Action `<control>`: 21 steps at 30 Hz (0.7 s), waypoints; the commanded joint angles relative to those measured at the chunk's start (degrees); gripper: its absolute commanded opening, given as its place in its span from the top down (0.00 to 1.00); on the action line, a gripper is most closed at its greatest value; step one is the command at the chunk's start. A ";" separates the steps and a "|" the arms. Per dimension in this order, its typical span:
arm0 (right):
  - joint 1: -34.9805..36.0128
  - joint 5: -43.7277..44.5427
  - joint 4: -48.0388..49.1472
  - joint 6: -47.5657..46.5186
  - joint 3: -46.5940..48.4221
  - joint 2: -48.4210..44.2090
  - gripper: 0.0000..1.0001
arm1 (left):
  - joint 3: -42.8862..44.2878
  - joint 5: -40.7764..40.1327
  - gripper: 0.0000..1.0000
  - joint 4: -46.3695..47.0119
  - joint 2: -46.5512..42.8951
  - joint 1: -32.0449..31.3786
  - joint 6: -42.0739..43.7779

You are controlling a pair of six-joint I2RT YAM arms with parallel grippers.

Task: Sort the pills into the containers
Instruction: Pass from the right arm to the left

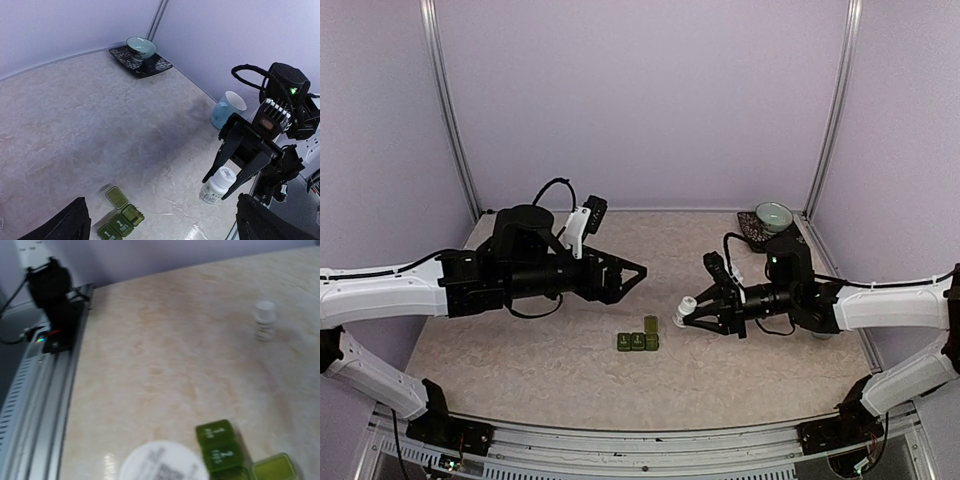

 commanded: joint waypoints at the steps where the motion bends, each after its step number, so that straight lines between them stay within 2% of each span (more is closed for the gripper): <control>1: 1.49 -2.14 -4.79 -2.22 0.53 -2.66 0.75 | 5.69 -1.27 0.01 -5.04 5.44 -4.30 2.15; 5: 3.62 1.28 -7.29 -3.26 2.03 -2.54 0.75 | 10.91 -4.34 0.01 -8.09 10.44 -7.01 1.48; 21: 6.15 6.93 -9.43 -4.25 3.08 -1.45 0.76 | 19.70 -3.44 0.14 -11.81 19.51 -11.87 3.17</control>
